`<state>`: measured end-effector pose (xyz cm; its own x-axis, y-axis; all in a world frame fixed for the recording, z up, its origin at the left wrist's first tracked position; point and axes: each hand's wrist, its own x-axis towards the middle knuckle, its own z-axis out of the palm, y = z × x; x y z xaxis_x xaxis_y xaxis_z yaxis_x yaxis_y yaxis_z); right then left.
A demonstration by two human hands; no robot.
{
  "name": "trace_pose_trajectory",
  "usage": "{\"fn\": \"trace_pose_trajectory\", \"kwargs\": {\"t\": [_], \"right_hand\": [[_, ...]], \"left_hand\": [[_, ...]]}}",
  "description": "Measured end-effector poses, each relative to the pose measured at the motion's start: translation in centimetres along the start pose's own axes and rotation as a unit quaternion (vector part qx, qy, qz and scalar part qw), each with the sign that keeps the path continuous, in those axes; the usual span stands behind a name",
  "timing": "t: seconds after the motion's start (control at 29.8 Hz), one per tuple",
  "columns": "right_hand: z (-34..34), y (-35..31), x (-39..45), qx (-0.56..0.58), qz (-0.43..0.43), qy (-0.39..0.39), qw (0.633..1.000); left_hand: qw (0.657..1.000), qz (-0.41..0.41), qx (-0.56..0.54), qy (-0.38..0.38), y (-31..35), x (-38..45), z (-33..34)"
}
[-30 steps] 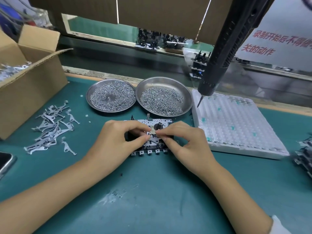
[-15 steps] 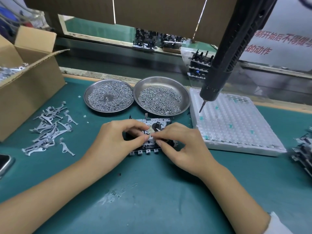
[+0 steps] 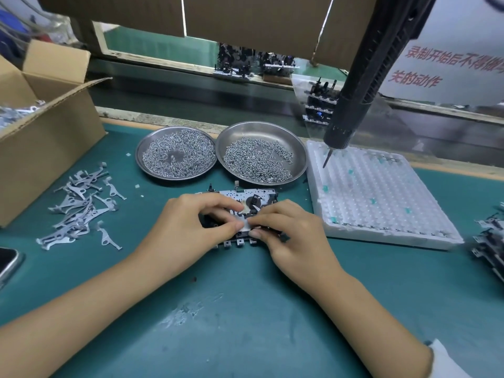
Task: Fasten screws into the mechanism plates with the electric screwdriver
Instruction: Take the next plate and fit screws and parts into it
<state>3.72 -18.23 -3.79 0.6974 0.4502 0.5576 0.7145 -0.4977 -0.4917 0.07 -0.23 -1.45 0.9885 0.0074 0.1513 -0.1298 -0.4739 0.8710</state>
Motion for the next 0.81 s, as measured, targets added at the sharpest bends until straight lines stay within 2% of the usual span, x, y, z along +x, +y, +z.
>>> {"fn": "trace_pose_trajectory", "kwargs": {"t": [0.37,0.54,0.67,0.81], "right_hand": [[1.2,-0.9,-0.3,-0.038,0.005,0.042,0.998],[-0.1,-0.3,0.2,0.086,0.078,0.013,0.993],[0.0,-0.2,0.5,0.161,0.149,0.065,0.974],[0.2,-0.1,0.5,0.19,0.178,0.091,0.961]], "left_hand": [[1.0,-0.008,-0.004,-0.024,-0.6,0.4,-0.2],[0.999,-0.008,-0.012,-0.039,-0.6,0.6,-0.3],[0.999,-0.02,-0.021,-0.044,-0.7,0.9,-0.6],[0.999,0.009,-0.03,-0.036,-0.7,0.7,-0.3]]}}
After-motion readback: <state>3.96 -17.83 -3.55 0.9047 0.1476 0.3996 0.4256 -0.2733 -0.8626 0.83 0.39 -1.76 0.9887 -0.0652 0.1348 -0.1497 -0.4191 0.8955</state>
